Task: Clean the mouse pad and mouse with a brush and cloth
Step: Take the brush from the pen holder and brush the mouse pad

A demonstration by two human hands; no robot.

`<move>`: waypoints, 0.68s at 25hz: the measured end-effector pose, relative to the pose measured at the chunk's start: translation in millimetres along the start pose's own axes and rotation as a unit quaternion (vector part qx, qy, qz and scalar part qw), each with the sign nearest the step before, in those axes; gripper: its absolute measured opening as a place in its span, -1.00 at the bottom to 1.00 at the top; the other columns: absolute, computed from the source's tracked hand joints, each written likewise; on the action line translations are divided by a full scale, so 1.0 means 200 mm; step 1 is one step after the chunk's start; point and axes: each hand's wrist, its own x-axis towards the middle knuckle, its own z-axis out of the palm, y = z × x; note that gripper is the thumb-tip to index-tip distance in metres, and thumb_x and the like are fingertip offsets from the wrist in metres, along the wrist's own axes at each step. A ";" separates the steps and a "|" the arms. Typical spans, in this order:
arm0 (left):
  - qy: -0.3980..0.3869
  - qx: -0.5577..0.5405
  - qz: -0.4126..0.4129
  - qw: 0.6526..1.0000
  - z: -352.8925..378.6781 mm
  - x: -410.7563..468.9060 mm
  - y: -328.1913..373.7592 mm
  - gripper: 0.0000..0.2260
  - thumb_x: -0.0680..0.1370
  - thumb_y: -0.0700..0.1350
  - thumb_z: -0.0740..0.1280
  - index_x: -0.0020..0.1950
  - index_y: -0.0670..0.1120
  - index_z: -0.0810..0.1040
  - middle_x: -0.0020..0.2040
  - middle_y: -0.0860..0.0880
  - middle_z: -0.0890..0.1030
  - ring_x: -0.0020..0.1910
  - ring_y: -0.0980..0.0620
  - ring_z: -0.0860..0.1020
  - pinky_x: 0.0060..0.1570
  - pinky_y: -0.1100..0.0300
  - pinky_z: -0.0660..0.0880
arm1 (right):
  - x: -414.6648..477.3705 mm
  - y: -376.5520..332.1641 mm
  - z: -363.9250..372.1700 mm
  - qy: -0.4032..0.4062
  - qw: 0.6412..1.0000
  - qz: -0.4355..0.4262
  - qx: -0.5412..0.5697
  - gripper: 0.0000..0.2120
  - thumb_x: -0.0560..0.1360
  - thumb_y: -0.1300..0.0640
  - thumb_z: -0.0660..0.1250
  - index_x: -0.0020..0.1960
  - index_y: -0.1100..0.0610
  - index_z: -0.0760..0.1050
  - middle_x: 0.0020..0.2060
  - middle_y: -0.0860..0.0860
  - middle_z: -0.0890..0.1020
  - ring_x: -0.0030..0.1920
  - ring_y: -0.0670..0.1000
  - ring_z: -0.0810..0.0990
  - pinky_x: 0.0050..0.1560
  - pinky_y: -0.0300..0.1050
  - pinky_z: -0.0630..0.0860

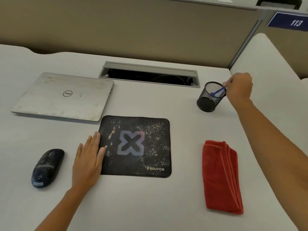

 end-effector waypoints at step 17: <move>-0.035 -0.116 0.029 0.992 -0.08 0.05 -0.03 -0.43 0.58 0.15 -0.15 0.58 0.00 0.02 0.58 0.08 0.04 0.55 0.16 -0.02 0.50 0.22 -0.21 | -1.14 -0.36 -0.09 -0.042 0.942 0.033 0.332 -0.93 0.44 0.10 0.45 -0.16 0.08 0.59 -0.39 -0.04 0.63 -0.39 -0.08 0.63 -0.28 -0.11 0.62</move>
